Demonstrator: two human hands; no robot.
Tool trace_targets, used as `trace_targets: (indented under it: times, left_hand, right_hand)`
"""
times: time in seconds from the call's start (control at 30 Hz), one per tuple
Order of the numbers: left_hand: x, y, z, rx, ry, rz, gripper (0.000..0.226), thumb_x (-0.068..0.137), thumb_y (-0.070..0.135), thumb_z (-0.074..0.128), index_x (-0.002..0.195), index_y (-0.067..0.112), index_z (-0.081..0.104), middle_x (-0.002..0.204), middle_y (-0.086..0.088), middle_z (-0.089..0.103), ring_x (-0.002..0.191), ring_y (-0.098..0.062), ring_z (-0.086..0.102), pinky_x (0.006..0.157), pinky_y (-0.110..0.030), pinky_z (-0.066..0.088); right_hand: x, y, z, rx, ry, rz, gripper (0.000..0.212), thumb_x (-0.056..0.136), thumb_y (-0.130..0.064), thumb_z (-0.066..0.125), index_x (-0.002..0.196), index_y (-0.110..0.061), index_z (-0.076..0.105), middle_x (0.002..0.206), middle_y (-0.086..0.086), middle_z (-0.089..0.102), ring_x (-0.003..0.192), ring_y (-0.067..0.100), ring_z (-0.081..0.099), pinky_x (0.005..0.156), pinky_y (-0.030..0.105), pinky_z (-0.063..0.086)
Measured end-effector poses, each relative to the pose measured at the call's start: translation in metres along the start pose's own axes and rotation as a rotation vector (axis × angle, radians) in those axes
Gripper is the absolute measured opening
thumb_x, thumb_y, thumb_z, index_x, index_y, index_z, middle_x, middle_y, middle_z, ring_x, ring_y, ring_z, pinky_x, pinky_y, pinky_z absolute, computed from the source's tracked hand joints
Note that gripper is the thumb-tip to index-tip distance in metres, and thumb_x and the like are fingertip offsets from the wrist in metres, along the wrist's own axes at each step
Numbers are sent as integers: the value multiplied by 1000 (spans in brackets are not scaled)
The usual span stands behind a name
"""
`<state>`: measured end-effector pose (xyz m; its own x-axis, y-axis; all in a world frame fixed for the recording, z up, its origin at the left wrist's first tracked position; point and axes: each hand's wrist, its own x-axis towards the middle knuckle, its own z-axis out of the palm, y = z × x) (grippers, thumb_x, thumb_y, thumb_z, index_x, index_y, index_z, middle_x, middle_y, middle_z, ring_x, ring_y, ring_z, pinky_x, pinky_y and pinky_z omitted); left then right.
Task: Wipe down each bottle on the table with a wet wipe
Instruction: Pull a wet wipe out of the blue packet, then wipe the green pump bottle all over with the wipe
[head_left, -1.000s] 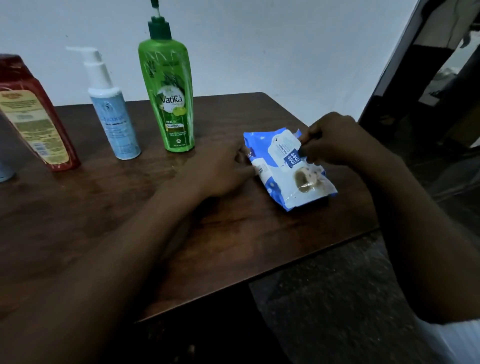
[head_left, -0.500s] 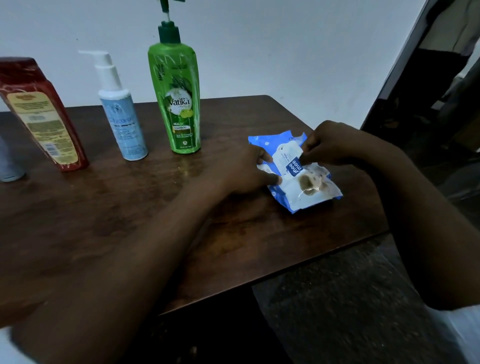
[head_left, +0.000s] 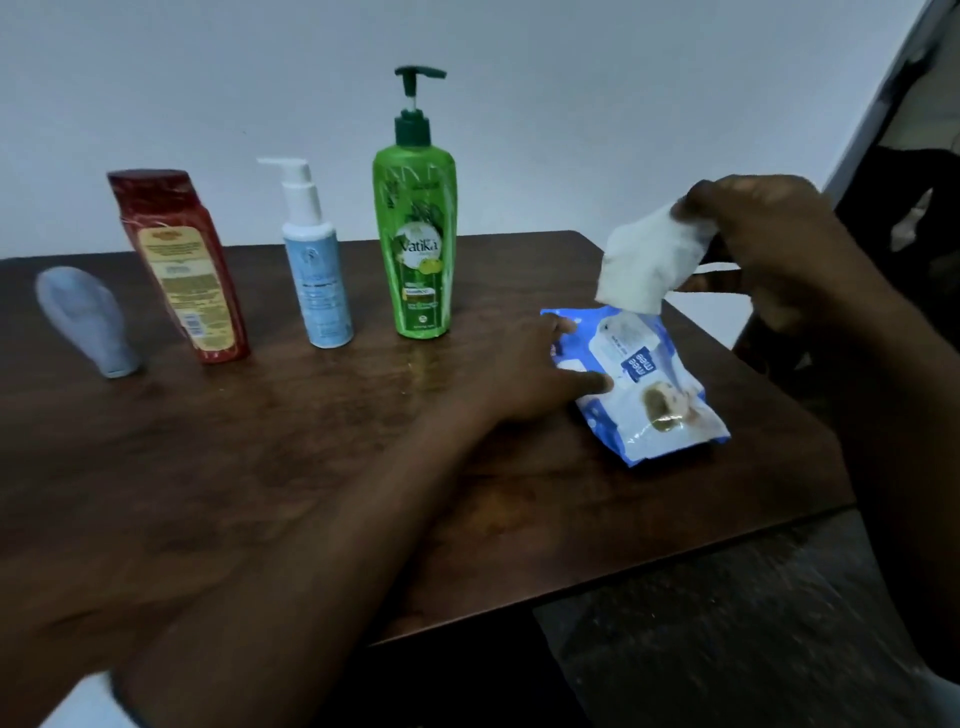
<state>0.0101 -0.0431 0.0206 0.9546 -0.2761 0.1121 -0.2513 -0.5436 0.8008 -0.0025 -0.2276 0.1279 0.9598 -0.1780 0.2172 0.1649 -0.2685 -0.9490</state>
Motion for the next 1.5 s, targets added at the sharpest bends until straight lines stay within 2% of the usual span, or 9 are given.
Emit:
trace_targets:
  times: [0.13, 0.3, 0.5, 0.63, 0.73, 0.9, 1.2, 1.3, 1.5]
  left_hand:
    - [-11, 2, -22, -402, 8, -93, 62, 63, 56, 83, 114, 23, 70, 105, 9, 75, 101, -9, 70, 97, -34, 53]
    - [-29, -13, -47, -730, 147, -163, 17, 91, 16, 71, 106, 10, 73, 102, -15, 76, 85, -22, 68, 69, -31, 56]
    - [-45, -47, -75, -573, 273, -197, 16, 87, 10, 74, 103, 10, 75, 91, -6, 78, 76, -15, 71, 66, -28, 56]
    - [-52, -53, -99, -200, 382, -140, 15, 81, 14, 79, 93, 20, 76, 81, 3, 73, 72, -6, 67, 67, -17, 53]
    - [-52, -41, -120, -218, 469, -53, 12, 87, 10, 72, 90, 21, 73, 83, 1, 73, 71, -6, 67, 71, -22, 55]
    - [-24, -10, -157, -179, 655, 101, 26, 87, 21, 73, 113, 23, 70, 107, 10, 72, 94, -3, 67, 80, -14, 51]
    - [38, 7, -175, -137, 505, 66, 67, 86, 34, 75, 143, 11, 48, 133, -1, 62, 121, -16, 58, 95, -30, 53]
    - [46, 5, -170, -157, 495, 61, 53, 82, 36, 74, 129, 15, 62, 120, 2, 70, 110, -15, 66, 98, -41, 54]
    - [44, 5, -172, -143, 482, 94, 20, 88, 28, 72, 106, 19, 74, 104, 2, 74, 99, -16, 69, 86, -36, 58]
  right_hand:
    - [-10, 8, 35, 79, -129, 3, 5, 91, -10, 66, 89, -14, 69, 81, 6, 69, 68, 21, 67, 59, 31, 60]
    - [-21, 33, 83, 169, -272, 109, 23, 95, 0, 56, 107, -15, 68, 98, 8, 71, 82, 21, 68, 73, 39, 60]
    - [-36, 56, 132, 341, -477, 273, 16, 95, -17, 63, 106, -11, 72, 97, 9, 75, 83, 18, 71, 67, 31, 63]
    - [-41, 64, 152, 463, -528, 419, 18, 88, -8, 69, 104, 0, 72, 99, 16, 75, 80, 19, 71, 68, 31, 63]
    - [-44, 66, 156, 507, -538, 469, 25, 86, -4, 71, 108, 6, 69, 106, 21, 74, 95, 29, 72, 76, 37, 63]
    - [-44, 70, 156, 518, -548, 473, 30, 83, 0, 72, 112, 4, 67, 108, 23, 73, 92, 28, 74, 70, 35, 64]
    - [-41, 70, 159, 552, -579, 440, 38, 84, 5, 70, 121, 1, 62, 108, 20, 74, 92, 27, 75, 71, 33, 64]
    - [-40, 71, 160, 538, -573, 437, 39, 83, 3, 72, 121, 1, 63, 108, 20, 74, 94, 28, 75, 71, 33, 64]
    - [-39, 70, 160, 564, -508, 418, 32, 87, -2, 69, 119, 0, 65, 105, 17, 75, 90, 26, 75, 69, 36, 64]
